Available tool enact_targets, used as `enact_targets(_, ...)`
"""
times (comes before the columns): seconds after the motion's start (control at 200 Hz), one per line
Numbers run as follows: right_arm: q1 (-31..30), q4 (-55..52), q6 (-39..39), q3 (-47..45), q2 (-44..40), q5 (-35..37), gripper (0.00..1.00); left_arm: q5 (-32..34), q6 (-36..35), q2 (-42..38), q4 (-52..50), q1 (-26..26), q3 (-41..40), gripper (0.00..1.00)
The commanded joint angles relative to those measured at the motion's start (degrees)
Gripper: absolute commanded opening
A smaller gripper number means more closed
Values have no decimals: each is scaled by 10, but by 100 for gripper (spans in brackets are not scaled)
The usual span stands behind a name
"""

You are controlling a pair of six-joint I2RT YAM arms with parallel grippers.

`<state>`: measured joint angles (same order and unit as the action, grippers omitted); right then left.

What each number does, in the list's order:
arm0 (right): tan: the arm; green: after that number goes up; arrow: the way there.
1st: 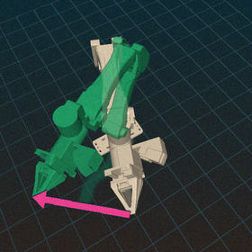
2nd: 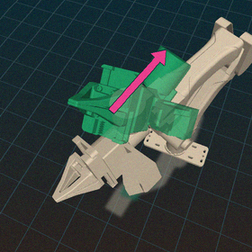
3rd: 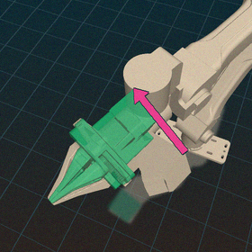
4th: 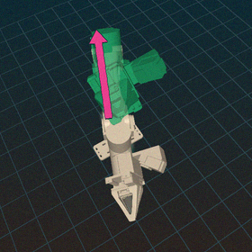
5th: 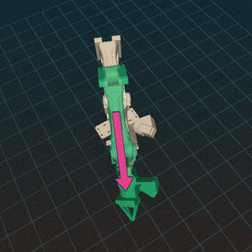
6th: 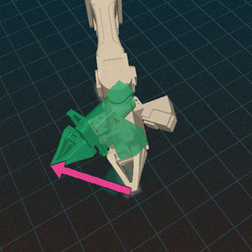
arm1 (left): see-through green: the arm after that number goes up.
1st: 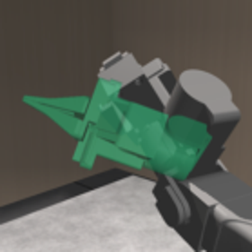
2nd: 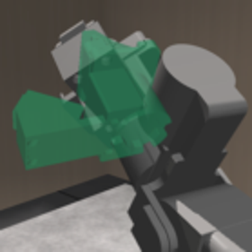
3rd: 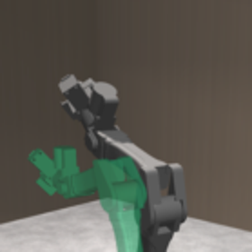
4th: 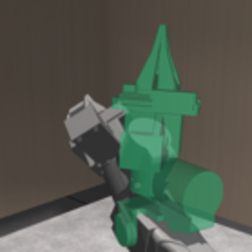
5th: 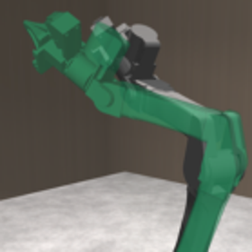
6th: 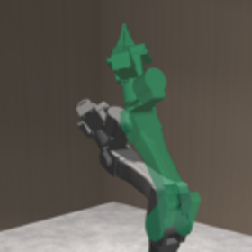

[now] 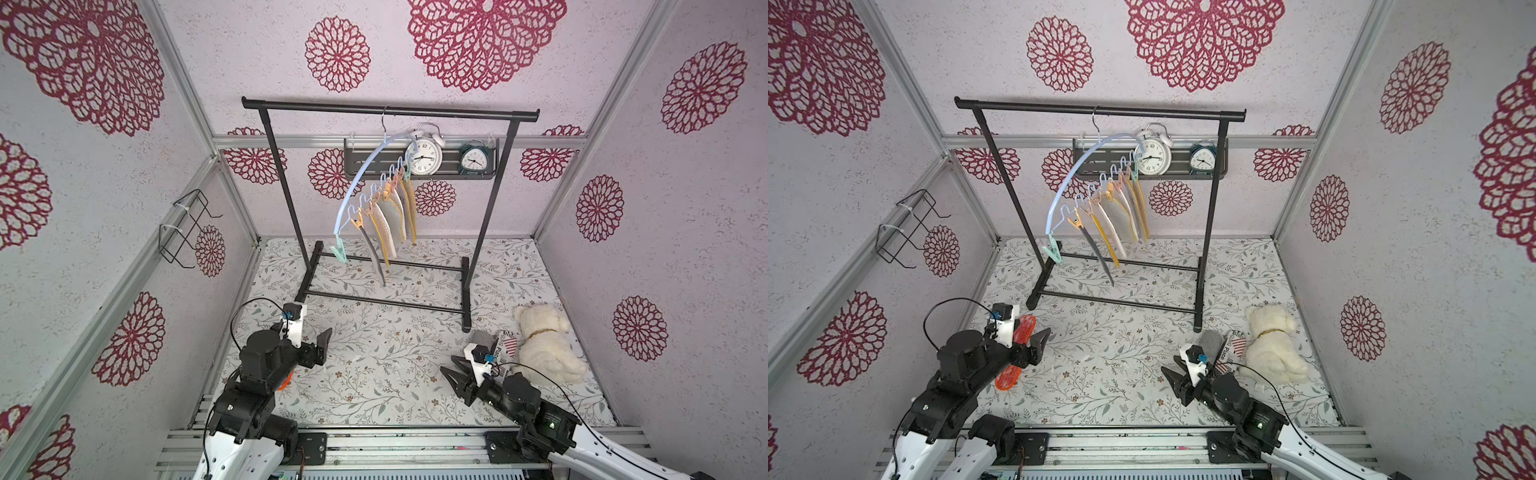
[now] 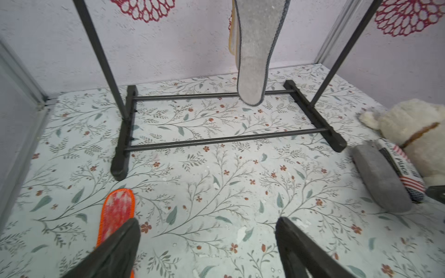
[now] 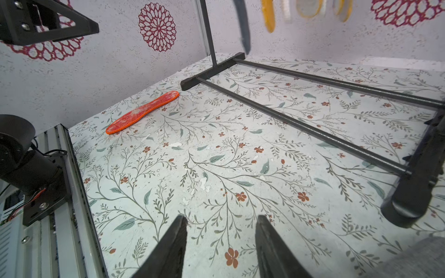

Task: Take the shoe insoles off the hanger
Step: Remove the insole from the hanger.

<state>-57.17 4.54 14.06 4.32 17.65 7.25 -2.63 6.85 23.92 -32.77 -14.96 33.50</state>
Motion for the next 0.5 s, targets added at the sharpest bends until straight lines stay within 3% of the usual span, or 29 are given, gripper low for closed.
enact_targets(0.0, 1, 43, -15, 4, 18, -11, 49, 65, 3, -26, 1, 0, -12, 96)
enact_targets(0.12, 7, 101, -25, 14, 66, -7, 49, 68, 0, -13, -11, 1, -3, 96)
enact_targets(0.23, 18, 173, -64, 67, 191, -46, 50, 57, 2, 1, -11, 0, 2, 95)
enact_targets(0.495, 57, 264, -121, 333, 502, -130, 54, 57, 11, 8, -16, 0, 8, 95)
